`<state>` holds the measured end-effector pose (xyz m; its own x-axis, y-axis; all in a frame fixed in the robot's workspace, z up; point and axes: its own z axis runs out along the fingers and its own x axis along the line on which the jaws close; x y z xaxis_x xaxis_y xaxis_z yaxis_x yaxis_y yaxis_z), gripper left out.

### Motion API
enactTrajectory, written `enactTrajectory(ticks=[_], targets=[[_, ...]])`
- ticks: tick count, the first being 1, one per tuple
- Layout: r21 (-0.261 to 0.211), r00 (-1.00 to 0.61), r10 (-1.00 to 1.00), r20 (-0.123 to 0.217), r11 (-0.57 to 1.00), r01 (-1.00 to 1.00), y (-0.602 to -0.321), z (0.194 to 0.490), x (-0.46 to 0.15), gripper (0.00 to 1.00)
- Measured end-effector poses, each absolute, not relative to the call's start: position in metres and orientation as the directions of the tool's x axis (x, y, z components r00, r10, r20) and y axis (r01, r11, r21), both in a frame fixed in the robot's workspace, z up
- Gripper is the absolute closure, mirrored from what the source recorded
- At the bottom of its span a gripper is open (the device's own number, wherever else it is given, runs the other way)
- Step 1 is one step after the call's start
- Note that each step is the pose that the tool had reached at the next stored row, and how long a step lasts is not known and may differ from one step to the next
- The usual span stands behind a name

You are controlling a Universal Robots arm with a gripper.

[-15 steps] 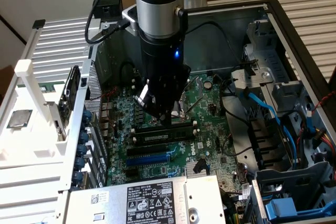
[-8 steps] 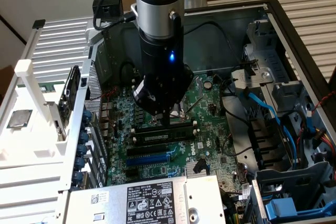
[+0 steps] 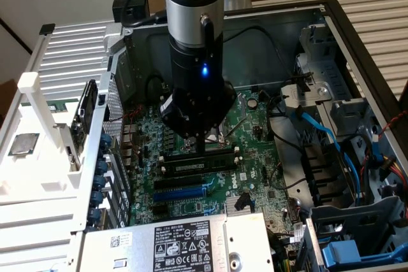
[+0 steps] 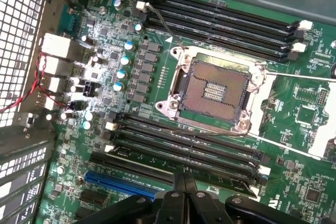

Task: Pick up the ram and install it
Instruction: 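Press down the ram until it locks into place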

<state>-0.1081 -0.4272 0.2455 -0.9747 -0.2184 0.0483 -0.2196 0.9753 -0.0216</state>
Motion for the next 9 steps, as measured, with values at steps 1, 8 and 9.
enactTrajectory(ticks=[1, 8, 9], targets=[[-0.022, -0.978, -0.203, 0.048, 0.979, -0.204, -0.4272, 0.2455, -0.1080, 0.90], [-0.022, -0.995, -0.090, 0.048, 0.996, -0.091, -0.4272, 0.2455, -0.1081, 0.90], [-0.022, -0.995, -0.090, 0.048, 0.996, -0.091, -0.4272, 0.2455, -0.1081, 0.90]])
